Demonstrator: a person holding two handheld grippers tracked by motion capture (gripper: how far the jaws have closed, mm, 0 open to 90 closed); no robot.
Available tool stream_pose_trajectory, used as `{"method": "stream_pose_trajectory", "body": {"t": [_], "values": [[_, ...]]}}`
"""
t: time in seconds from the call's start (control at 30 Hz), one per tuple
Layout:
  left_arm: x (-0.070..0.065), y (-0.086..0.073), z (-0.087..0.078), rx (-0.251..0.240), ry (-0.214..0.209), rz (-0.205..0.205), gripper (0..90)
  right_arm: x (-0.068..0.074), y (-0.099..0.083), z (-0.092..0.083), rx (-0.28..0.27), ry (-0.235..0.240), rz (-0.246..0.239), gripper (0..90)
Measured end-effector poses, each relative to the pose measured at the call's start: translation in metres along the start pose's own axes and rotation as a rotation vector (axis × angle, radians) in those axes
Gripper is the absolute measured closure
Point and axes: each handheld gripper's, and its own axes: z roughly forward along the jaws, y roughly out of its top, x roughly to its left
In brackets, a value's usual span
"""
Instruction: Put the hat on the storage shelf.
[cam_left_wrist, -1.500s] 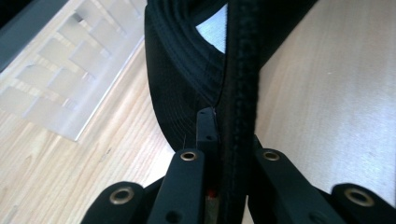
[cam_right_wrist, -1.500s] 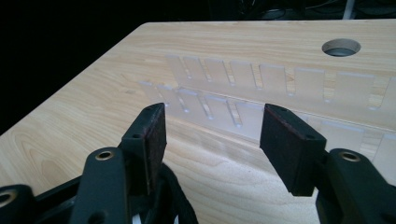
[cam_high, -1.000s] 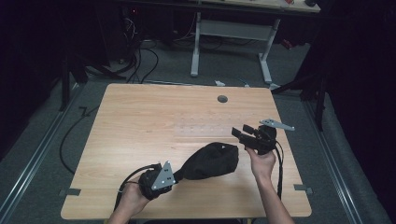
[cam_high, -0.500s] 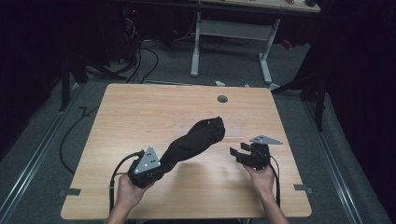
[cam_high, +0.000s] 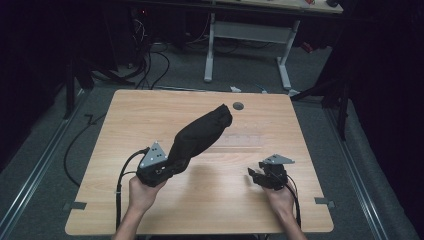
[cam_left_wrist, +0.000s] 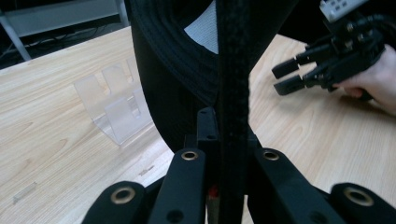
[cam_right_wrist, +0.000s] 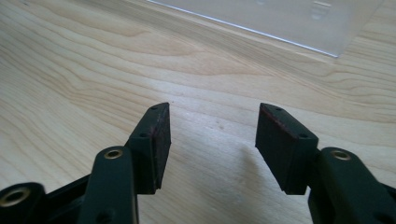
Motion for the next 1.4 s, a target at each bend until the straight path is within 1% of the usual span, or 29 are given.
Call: {"method": "stream_pose_trajectory", "body": {"t": [0.03,0.2,0.27,0.3,0.43,0.53,0.57,0.6,0.67,0.7,0.83,0.9,1.0,1.17,1.27,1.3,1.33,1.4], "values": [[0.001,0.003,0.003,-0.007,0.014,-0.008,86.5,-0.002,-0.001,0.000,0.005,0.000,0.008,46.1],[0.004,0.012,0.012,-0.024,0.025,-0.038,86.5,-0.004,-0.005,0.003,0.020,-0.018,-0.008,45.4],[0.005,0.016,0.016,-0.028,0.030,-0.043,86.5,-0.004,-0.007,0.005,0.025,-0.023,-0.008,44.5],[0.005,0.017,0.018,-0.031,0.036,-0.043,86.5,-0.004,-0.009,0.006,0.012,-0.028,-0.017,44.4],[0.008,0.024,0.026,-0.045,0.054,-0.053,86.5,-0.004,-0.009,0.006,0.010,-0.029,-0.009,42.9],[0.010,0.031,0.032,-0.067,0.070,-0.061,86.5,-0.004,-0.009,0.006,0.010,-0.030,-0.011,42.5],[0.011,0.033,0.033,-0.071,0.071,-0.063,86.5,-0.004,-0.009,0.006,0.010,-0.029,-0.012,42.4],[0.011,0.035,0.035,-0.085,0.069,-0.074,86.5,-0.004,-0.009,0.006,0.010,-0.029,-0.013,42.1],[0.012,0.038,0.036,-0.090,0.069,-0.079,86.5,-0.004,-0.009,0.006,0.010,-0.030,-0.014,41.6],[0.013,0.043,0.039,-0.106,0.068,-0.091,86.5,-0.004,-0.009,0.006,0.009,-0.031,-0.018,40.8],[0.016,0.052,0.046,-0.132,0.068,-0.113,86.5,-0.003,-0.010,0.006,0.011,-0.029,-0.019,40.4],[0.018,0.057,0.050,-0.145,0.073,-0.112,86.5,-0.003,-0.010,0.006,0.011,-0.030,-0.018,40.4],[0.021,0.062,0.056,-0.163,0.077,-0.124,86.5,-0.003,-0.010,0.006,0.011,-0.030,-0.018,40.3],[0.027,0.064,0.066,-0.175,0.085,-0.113,86.5,-0.003,-0.010,0.006,0.010,-0.031,-0.019,40.1],[0.030,0.063,0.070,-0.172,0.093,-0.108,86.5,-0.003,-0.010,0.006,0.011,-0.031,-0.016,40.0],[0.032,0.061,0.075,-0.170,0.099,-0.109,86.5,-0.003,-0.010,0.006,0.011,-0.031,-0.016,39.9],[0.032,0.061,0.075,-0.170,0.099,-0.109,86.5,-0.003,-0.010,0.006,0.011,-0.031,-0.016,39.9],[0.035,0.058,0.081,-0.174,0.104,-0.114,86.5,-0.003,-0.010,0.006,0.012,-0.032,-0.016,39.8]]}}
